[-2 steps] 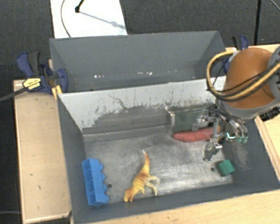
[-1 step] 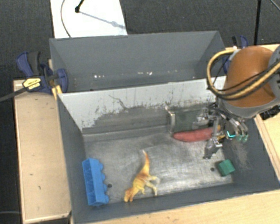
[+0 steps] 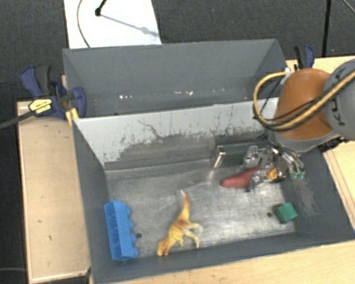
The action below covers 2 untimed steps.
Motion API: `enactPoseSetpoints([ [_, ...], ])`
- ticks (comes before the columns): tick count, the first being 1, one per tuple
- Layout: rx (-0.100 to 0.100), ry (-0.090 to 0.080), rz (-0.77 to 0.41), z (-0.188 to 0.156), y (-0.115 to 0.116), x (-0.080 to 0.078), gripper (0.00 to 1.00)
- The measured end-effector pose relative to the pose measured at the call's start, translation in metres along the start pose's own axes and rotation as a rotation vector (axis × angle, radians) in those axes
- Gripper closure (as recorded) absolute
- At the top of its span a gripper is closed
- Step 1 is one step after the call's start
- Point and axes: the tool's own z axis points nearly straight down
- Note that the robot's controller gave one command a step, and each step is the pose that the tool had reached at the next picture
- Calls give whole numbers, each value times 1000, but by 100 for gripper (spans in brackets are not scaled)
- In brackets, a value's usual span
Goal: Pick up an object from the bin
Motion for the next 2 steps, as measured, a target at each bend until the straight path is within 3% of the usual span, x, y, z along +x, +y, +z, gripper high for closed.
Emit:
enactPoseSetpoints([
  [1, 0, 0, -1, 0, 0, 0, 100],
  [2, -1, 1, -10, -166, 38, -6, 100],
])
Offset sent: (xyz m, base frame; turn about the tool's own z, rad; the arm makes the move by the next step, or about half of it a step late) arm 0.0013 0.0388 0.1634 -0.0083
